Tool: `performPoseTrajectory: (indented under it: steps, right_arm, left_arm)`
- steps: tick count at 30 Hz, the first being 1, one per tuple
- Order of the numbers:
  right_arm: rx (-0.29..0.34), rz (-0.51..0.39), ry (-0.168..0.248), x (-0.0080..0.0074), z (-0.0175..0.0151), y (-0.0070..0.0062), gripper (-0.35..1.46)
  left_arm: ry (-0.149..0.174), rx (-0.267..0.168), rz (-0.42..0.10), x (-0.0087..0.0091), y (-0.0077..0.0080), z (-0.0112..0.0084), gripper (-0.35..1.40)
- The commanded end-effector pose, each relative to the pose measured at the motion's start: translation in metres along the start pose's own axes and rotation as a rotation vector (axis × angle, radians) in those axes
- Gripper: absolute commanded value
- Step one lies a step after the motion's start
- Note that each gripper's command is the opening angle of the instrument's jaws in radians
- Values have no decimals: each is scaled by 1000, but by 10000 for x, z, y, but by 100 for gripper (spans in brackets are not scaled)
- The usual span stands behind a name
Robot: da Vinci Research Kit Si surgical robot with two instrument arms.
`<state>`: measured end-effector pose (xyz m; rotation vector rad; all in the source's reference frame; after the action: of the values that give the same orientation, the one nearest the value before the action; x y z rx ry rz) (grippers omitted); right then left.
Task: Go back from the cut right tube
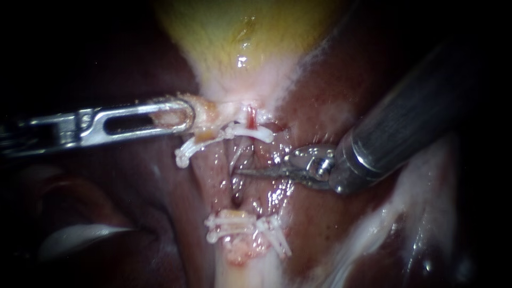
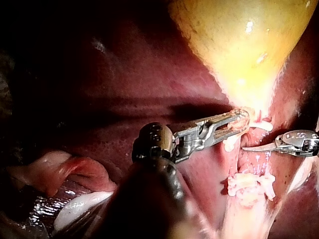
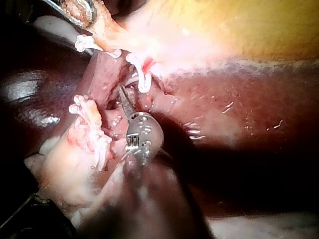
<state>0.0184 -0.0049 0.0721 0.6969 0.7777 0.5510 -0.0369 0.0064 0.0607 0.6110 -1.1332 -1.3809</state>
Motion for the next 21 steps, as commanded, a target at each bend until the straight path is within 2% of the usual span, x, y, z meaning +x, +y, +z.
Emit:
performPoseTrajectory:
  steps: [1,13,15,16,18,19,21]
  right_arm:
    - [-1,-1,-1,0,0,1,-35]
    - [2,2,-4,0,0,1,-35]
    - [2,-28,-4,0,0,1,-35]
    - [6,-45,-5,0,1,1,-23]
    - [6,-69,-5,0,1,0,21]
    - [7,-93,-4,0,1,0,49]
    - [7,-140,-7,0,1,0,88]
  left_arm:
    - [0,0,0,0,0,0,-35]
    - [0,0,0,0,0,0,-35]
    - [0,0,0,0,0,0,-35]
    - [0,0,0,0,1,0,-35]
    - [0,0,0,0,1,0,-35]
    - [0,0,0,0,1,0,-35]
    - [0,1,0,0,1,0,-35]
